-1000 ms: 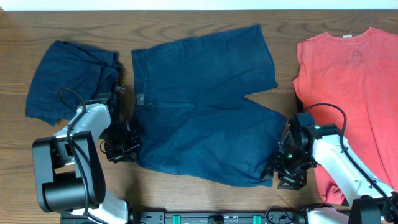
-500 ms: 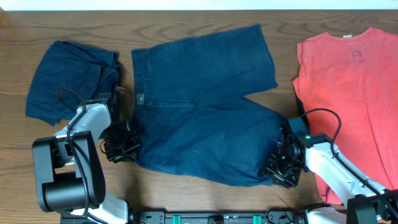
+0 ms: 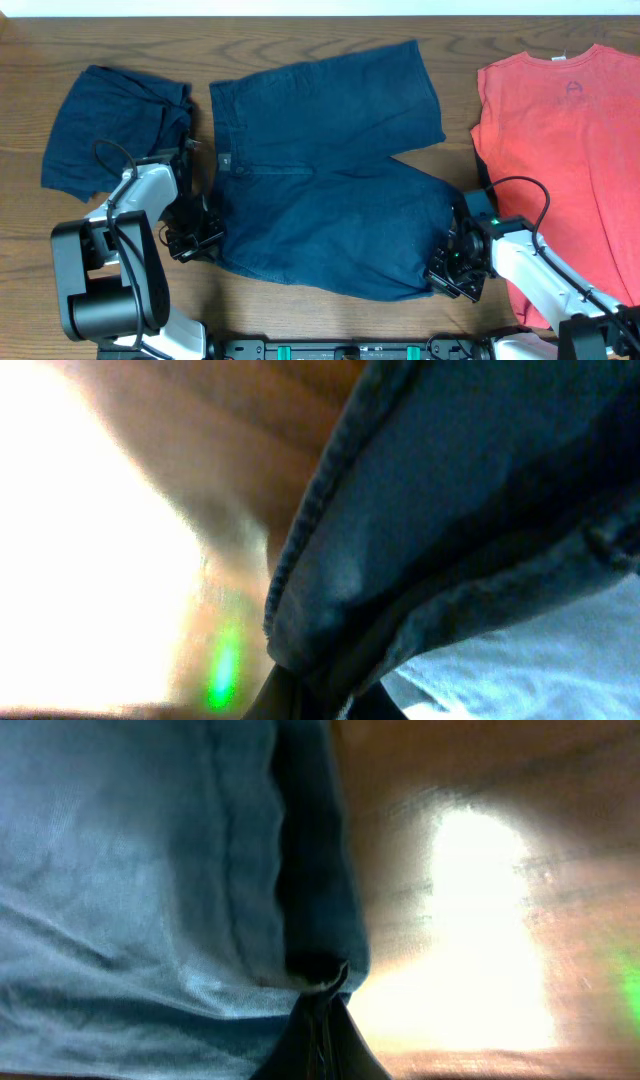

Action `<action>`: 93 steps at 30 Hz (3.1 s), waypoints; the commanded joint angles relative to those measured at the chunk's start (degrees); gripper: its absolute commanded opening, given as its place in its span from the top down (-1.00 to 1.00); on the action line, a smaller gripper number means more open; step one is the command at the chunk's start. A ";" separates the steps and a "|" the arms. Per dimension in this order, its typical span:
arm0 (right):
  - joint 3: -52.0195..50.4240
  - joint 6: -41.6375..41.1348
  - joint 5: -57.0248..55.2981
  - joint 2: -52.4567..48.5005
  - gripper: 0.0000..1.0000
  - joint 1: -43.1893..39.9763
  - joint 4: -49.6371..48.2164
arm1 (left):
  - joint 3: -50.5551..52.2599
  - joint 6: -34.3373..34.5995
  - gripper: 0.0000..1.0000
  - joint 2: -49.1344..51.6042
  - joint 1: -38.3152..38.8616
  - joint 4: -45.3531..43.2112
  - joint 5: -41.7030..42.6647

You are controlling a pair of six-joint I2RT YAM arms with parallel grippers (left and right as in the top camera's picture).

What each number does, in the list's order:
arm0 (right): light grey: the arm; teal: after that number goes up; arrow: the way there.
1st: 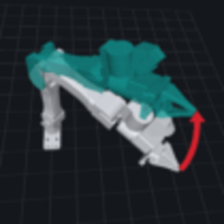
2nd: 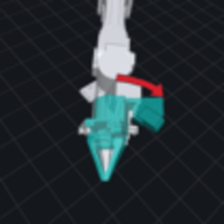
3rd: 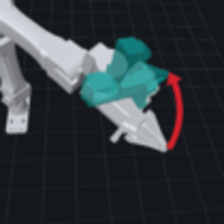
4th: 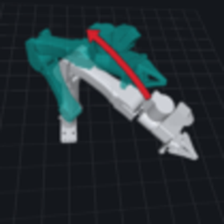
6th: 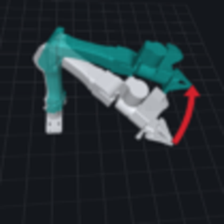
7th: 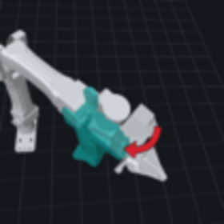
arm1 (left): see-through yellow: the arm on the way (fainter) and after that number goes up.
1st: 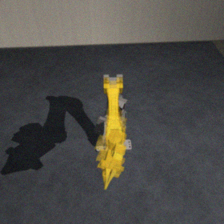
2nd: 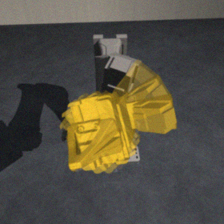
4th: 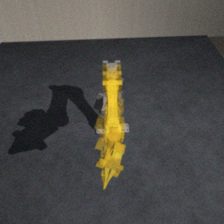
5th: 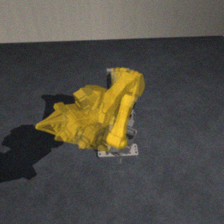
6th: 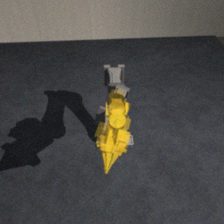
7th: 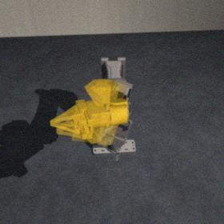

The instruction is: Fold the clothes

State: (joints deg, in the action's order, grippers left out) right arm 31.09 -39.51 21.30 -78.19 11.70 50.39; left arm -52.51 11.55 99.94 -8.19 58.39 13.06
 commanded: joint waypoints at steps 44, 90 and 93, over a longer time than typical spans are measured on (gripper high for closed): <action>45.92 8.92 -16.26 -26.86 0.97 0.31 -48.87 | -16.06 -2.93 0.75 -12.00 -0.11 -12.24 -4.98; 45.46 28.94 -14.32 -31.52 0.97 -4.15 3.04 | -13.70 -12.02 -0.63 -4.46 0.55 -8.09 0.44; 45.46 30.60 -18.27 -27.15 0.06 -4.20 4.39 | -13.70 -12.02 -0.64 -4.46 0.55 -8.13 0.44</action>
State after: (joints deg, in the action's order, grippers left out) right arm 76.38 -8.75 10.41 -111.00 6.98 55.00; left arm -66.72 0.86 96.12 -7.75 49.95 13.37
